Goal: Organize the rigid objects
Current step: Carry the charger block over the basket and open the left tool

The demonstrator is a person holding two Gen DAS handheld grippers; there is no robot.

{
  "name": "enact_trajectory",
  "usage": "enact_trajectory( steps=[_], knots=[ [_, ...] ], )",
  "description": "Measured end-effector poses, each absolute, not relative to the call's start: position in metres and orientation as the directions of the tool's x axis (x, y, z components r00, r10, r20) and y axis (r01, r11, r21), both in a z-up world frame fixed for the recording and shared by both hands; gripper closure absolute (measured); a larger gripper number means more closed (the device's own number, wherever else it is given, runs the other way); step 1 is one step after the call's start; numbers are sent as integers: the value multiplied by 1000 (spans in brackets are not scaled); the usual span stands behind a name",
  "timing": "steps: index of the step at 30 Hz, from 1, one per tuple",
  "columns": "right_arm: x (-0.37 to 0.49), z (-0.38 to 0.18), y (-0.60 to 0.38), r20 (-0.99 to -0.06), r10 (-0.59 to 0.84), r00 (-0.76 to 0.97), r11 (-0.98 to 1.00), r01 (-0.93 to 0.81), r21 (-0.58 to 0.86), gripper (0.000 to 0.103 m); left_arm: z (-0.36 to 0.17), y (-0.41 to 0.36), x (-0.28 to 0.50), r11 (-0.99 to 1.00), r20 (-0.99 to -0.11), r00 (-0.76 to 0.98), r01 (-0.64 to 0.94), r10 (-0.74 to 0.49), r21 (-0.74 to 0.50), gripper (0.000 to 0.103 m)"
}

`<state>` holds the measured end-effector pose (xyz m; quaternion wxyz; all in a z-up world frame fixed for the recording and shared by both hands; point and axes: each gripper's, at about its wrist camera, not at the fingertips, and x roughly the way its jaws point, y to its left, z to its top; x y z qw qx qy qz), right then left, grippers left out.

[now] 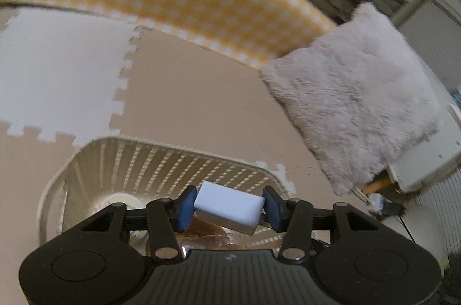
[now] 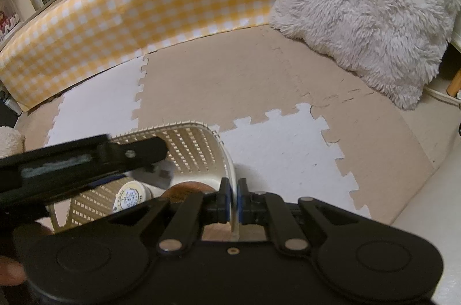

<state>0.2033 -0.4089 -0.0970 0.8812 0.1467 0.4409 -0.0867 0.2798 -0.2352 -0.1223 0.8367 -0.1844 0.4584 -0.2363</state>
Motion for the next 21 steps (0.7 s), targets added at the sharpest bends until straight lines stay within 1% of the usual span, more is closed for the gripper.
enact_trajectory(
  steps=[2, 6, 11, 16, 18, 20, 21],
  knots=[
    [203, -97, -409, -803, -24, 596, 942, 282, 181, 98, -130, -237, 282, 832, -693, 476, 182, -541, -525, 52],
    [203, -97, -409, -804, -21, 594, 941, 283, 184, 98, -140, -241, 284, 836, -699, 484, 141, -525, -530, 52],
    [202, -97, -410, -806, -16, 591, 940, 284, 189, 98, -148, -247, 284, 833, -700, 484, 123, -525, -539, 52],
    [202, -97, -410, -807, -16, 590, 941, 282, 188, 98, -151, -252, 285, 837, -696, 490, 150, -525, -526, 51],
    [202, -97, -410, -807, -17, 590, 940, 283, 188, 98, -150, -253, 286, 842, -707, 477, 157, -523, -517, 48],
    [202, -96, -409, -808, -18, 589, 941, 284, 186, 98, -148, -253, 285, 846, -713, 471, 170, -520, -505, 39],
    [202, -97, -409, -808, -18, 588, 941, 284, 185, 98, -147, -252, 284, 847, -713, 470, 180, -521, -500, 39]
  ],
)
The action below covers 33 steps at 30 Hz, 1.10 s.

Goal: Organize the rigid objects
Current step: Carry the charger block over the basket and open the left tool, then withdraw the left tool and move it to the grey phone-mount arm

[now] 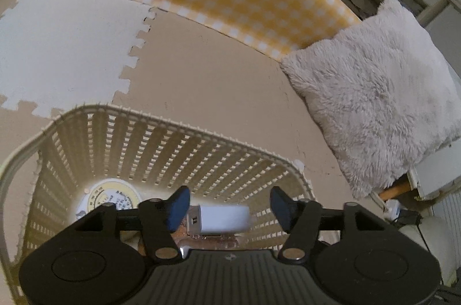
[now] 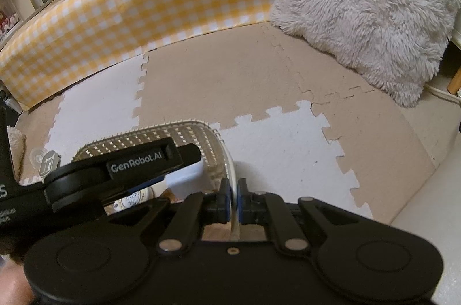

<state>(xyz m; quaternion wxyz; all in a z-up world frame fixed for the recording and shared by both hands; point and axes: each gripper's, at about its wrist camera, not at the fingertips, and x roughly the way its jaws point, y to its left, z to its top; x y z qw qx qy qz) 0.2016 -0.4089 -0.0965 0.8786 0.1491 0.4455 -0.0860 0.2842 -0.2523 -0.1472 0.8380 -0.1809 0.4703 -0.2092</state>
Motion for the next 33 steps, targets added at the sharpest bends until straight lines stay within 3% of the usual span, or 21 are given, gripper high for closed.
enact_trajectory(
  steps=[10, 14, 25, 33],
  knots=[
    [201, -96, -408, -809, -20, 588, 942, 282, 182, 98, -139, -248, 274, 856, -729, 451, 223, -514, -466, 31],
    [201, -96, -408, -809, -21, 587, 943, 281, 180, 98, -133, -243, 271, 855, -727, 451, 232, -518, -465, 18],
    [203, -96, -407, -810, -27, 586, 944, 281, 171, 98, -105, -232, 260, 842, -706, 462, 250, -537, -477, 0],
    [203, -96, -408, -810, -28, 585, 945, 281, 170, 98, -88, -218, 247, 836, -691, 470, 275, -548, -476, 0]
  ],
)
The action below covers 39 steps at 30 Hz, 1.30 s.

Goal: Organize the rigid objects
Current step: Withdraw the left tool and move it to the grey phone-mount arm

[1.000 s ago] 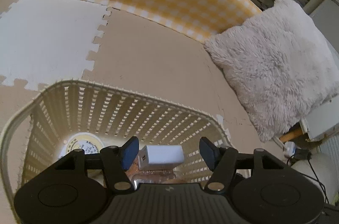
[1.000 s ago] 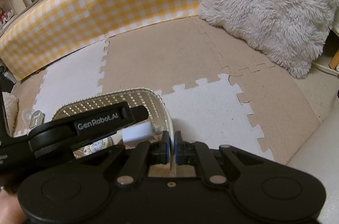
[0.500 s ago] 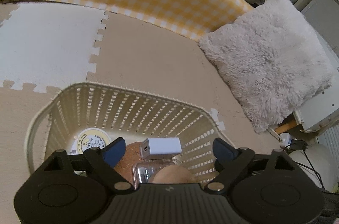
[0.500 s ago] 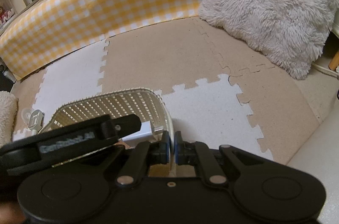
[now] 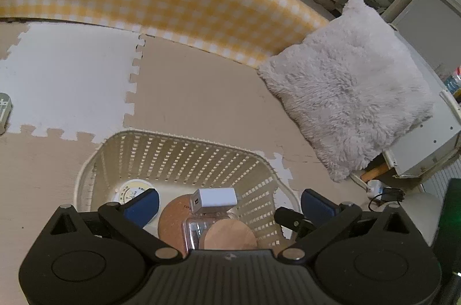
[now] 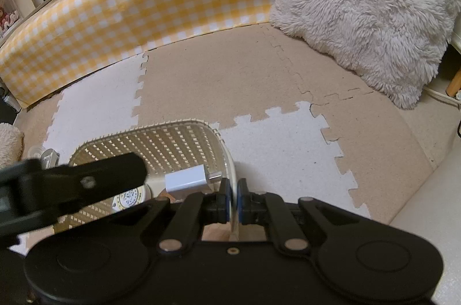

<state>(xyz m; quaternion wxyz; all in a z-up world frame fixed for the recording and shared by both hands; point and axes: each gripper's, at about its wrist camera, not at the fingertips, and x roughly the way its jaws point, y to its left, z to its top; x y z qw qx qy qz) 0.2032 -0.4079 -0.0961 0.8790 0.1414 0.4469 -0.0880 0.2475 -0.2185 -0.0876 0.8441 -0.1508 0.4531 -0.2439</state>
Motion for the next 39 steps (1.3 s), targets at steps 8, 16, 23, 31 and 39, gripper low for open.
enact_trajectory(
  steps=[8, 16, 23, 31, 39],
  knots=[
    [203, -96, -407, -811, -33, 584, 947, 278, 162, 97, -70, -202, 234, 833, -679, 484, 305, -553, -461, 0],
    [202, -96, -406, -811, -36, 584, 948, 277, 158, 97, -59, -182, 225, 848, -674, 515, 333, -530, -412, 0],
    [203, -95, -405, -811, -41, 584, 949, 275, 151, 97, -65, -158, 231, 884, -698, 544, 310, -466, -350, 0],
    [203, -96, -404, -809, -44, 586, 950, 275, 148, 97, -73, -120, 248, 919, -704, 591, 266, -394, -291, 0],
    [204, -96, -401, -811, -61, 583, 955, 269, 122, 97, -87, -72, 273, 956, -700, 651, 209, -293, -206, 0]
  ],
)
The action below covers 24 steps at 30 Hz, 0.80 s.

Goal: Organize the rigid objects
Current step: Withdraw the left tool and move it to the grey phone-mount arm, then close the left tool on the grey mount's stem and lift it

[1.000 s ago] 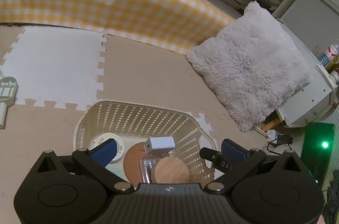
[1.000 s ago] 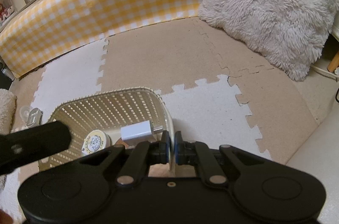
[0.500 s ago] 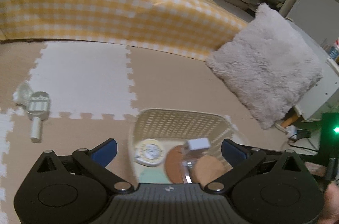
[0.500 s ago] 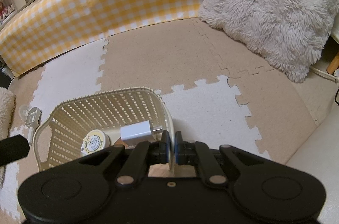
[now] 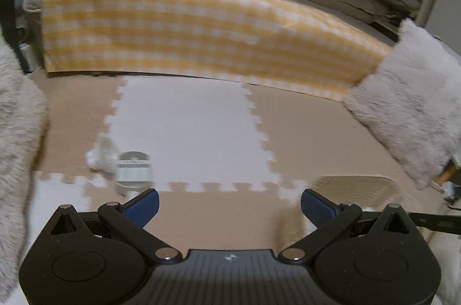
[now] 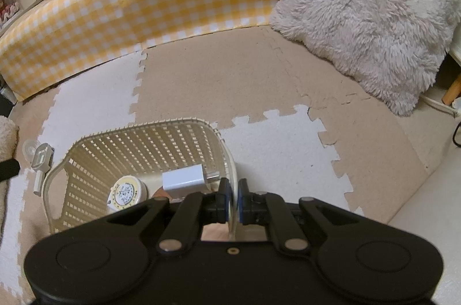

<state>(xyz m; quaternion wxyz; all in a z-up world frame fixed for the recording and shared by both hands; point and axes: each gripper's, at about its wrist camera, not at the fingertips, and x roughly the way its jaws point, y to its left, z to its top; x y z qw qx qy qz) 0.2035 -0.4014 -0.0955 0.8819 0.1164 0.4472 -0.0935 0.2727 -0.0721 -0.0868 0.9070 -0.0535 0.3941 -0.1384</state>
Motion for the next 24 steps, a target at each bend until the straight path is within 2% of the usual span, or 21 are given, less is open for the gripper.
enact_trajectory(
  steps=[7, 11, 17, 24],
  knots=[
    [202, -96, -400, -806, -69, 588, 955, 274, 118, 96, -115, -46, 294, 984, -692, 702, 158, -167, -77, 2],
    [202, -96, -397, -803, -83, 590, 961, 261, 93, 96, -134, -31, 307, 984, -707, 685, 137, -176, -112, 15],
    [202, -96, -397, -801, -89, 592, 958, 270, 93, 95, -156, -23, 321, 985, -707, 686, 142, -171, -101, 34],
    [203, -97, -394, -798, -101, 595, 962, 263, 74, 94, -180, -20, 331, 986, -715, 682, 157, -155, -64, 41]
  ],
)
